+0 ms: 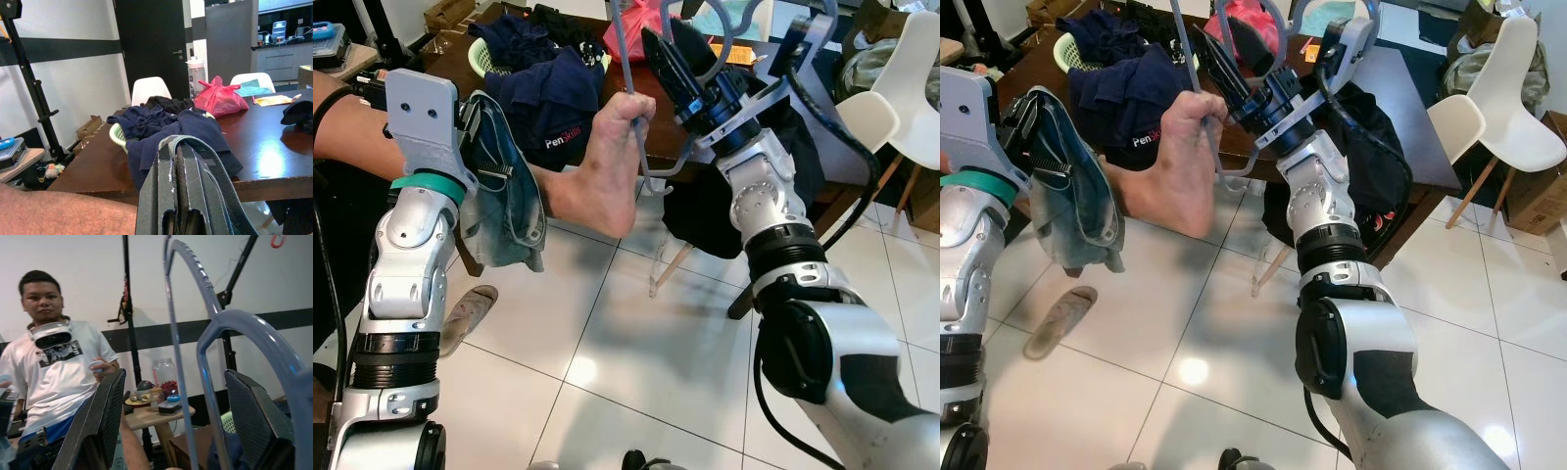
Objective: Hang hanger
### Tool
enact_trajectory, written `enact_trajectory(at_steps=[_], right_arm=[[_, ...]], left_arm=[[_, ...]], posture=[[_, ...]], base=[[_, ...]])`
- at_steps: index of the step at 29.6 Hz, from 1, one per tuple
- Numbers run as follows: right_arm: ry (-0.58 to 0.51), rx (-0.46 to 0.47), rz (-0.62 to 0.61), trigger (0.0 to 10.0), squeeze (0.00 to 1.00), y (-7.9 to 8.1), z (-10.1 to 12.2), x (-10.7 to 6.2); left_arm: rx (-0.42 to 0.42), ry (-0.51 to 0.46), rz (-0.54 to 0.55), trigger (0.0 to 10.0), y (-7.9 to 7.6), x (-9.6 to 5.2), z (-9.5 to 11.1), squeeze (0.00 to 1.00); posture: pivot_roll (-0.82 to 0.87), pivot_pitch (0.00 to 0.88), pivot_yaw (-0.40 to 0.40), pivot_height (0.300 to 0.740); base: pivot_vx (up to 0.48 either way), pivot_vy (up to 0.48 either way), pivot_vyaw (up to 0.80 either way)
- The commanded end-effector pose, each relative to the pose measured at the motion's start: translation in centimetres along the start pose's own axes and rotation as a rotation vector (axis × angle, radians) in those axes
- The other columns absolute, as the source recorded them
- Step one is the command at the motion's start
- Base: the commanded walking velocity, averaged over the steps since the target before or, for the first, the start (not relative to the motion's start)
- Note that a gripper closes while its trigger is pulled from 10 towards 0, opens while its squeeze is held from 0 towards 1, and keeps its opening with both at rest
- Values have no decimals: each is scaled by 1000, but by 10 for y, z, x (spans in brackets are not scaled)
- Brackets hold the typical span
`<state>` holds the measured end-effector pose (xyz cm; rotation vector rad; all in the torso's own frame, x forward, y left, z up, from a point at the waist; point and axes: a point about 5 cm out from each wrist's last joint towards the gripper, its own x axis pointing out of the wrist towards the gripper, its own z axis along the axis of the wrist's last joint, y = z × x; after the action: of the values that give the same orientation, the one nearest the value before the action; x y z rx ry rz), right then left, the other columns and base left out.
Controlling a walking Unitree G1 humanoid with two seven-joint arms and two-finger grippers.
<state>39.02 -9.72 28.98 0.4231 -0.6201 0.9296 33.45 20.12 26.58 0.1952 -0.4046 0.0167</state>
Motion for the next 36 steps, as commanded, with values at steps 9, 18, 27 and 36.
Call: enact_trajectory(at_steps=[9,18,27,36], right_arm=[[28,-18,-119,8392,0,-10,-5,-8],[1,3,-189,10000,1000,-19,1,-11],[-11,-6,-206,10000,0,-21,5,-9],[2,-23,-230,5608,0,-23,5,-10]], left_arm=[[8,3,-2,10000,-1,-5,-1,0],[8,0,-5,10000,-2,-3,0,0],[8,-4,5,10000,0,-4,1,0],[6,-16,3,10000,-1,-1,4,0]], posture=[[304,0,-29,740],[313,0,-39,740],[314,0,-41,740],[317,0,-40,740]], base=[[0,0,0],[0,0,0],[0,0,0],[0,0,0]])
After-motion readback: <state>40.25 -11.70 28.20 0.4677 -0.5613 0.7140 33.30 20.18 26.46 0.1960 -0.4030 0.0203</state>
